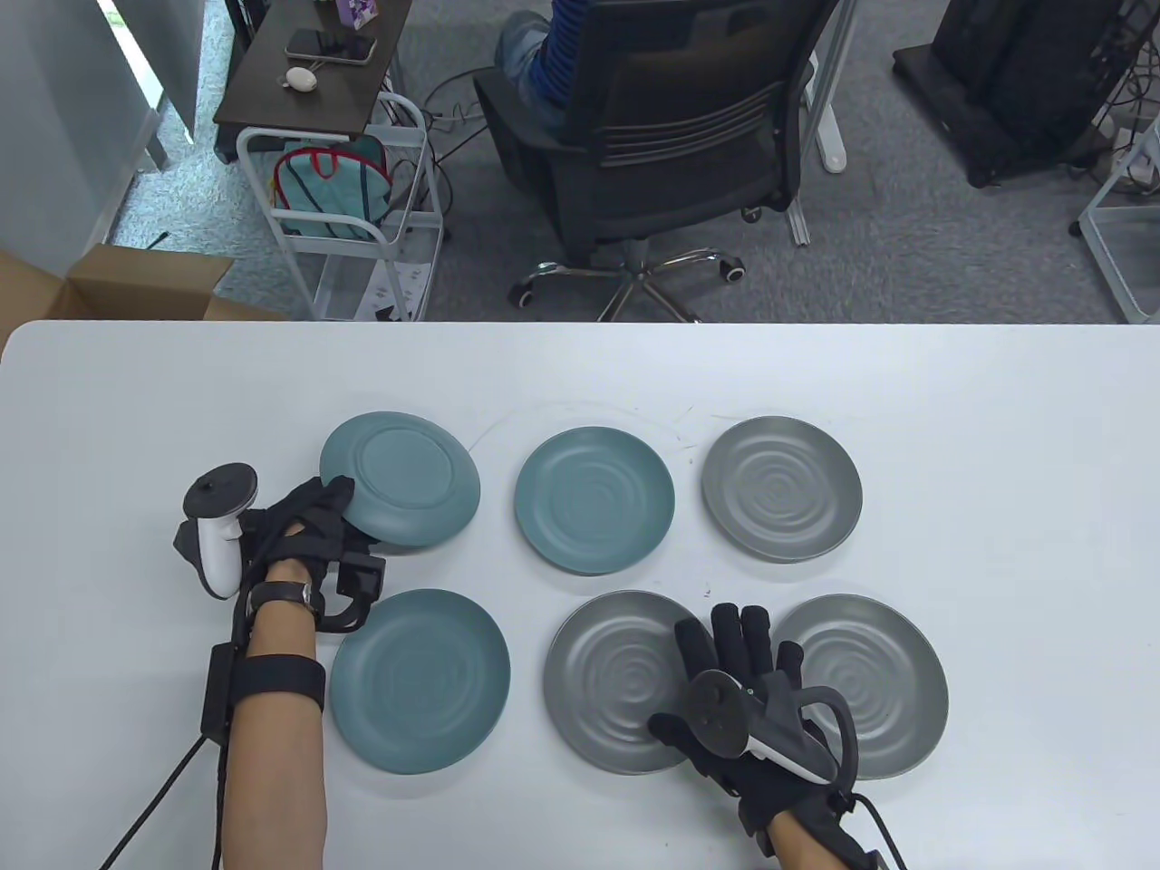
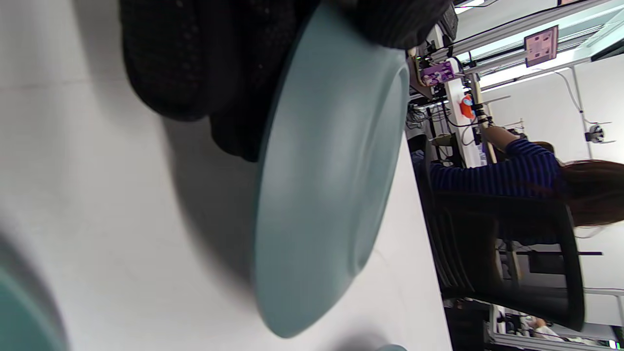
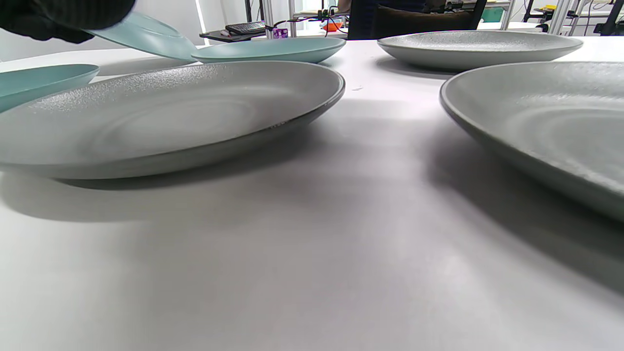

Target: Flip plate to back facing up

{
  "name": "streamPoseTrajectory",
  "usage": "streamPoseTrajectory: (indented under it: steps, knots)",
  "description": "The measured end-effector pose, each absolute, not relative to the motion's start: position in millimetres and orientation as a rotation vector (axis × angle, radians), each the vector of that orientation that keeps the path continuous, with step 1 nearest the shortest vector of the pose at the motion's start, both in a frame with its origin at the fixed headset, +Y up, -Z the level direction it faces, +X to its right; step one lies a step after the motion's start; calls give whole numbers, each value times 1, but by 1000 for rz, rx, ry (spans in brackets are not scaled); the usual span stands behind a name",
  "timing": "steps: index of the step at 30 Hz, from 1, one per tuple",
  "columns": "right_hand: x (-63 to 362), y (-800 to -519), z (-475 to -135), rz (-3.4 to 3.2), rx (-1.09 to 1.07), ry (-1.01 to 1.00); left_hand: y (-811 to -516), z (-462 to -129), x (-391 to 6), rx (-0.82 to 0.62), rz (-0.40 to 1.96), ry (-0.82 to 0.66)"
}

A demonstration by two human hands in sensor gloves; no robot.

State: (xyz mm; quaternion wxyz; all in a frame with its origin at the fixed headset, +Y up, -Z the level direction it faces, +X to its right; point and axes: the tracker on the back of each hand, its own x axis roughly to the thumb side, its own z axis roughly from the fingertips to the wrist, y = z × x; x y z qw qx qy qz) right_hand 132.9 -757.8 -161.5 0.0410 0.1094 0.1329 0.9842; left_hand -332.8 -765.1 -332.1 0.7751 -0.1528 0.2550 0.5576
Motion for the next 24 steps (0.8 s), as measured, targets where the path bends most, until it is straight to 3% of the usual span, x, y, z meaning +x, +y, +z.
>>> streamPoseTrajectory:
  steps: [13,24]
  knots:
    - [134,-757,-162,3018,331,389,-786,-332,-336,-360,1040,635]
    - [134,-757,-162,3027,334,392,-779,-336,-329,-346,877,652]
